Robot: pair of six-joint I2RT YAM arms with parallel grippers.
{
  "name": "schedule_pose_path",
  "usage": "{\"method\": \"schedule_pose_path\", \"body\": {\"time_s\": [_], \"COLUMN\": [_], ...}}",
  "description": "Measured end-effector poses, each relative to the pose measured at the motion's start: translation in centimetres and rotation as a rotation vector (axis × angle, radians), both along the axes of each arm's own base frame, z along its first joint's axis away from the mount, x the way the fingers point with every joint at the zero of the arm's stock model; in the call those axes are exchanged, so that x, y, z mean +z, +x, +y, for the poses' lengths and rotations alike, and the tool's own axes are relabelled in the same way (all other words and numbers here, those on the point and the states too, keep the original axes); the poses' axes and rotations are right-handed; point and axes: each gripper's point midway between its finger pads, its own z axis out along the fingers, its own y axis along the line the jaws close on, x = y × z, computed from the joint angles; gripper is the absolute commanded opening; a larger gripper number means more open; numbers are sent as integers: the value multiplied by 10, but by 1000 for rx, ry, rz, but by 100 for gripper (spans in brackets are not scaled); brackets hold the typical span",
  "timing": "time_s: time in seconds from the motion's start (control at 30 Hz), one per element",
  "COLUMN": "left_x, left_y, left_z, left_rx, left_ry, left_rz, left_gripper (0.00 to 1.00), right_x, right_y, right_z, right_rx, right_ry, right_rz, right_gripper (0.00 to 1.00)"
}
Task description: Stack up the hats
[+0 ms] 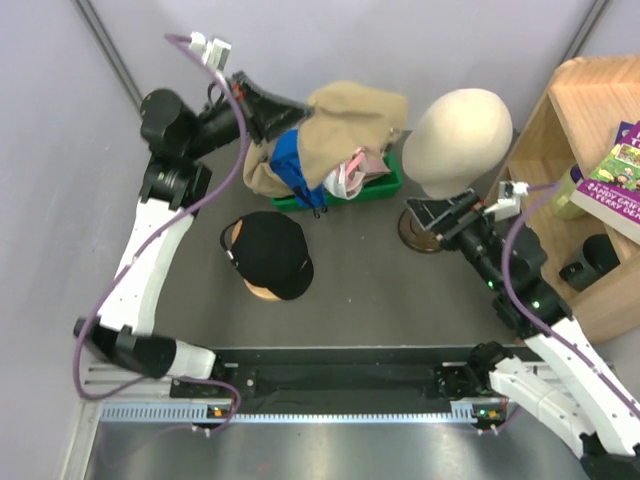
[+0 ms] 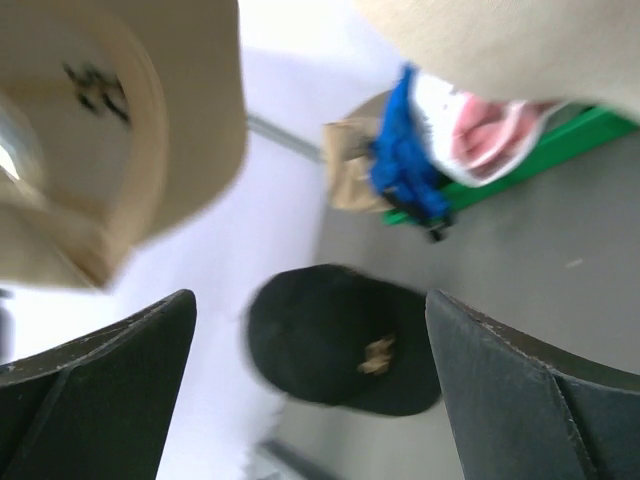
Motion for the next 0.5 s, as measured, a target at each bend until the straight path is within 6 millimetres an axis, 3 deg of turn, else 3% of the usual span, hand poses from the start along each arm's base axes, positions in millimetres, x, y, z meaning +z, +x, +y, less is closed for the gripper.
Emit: {"method": "schedule_pose_path", "body": {"time_s": [0.17, 0.3, 0.5], "left_x": [-9, -21, -41], "left_y": [-78, -121, -148], "left_z": [13, 21, 17], "left_rx": [-98, -144, -203], "left_ry": [64, 100, 156], "left_rz": [-35, -25, 16], "left_gripper": [0, 0, 0], "right_x": [23, 38, 19], "right_y": [-35, -57, -60], "right_z": [-2, 3, 27], "right_rx": [68, 146, 248], "right_ry": [240, 429, 560], "right_rz": [22, 95, 301], "right_gripper": [95, 95, 95]}}
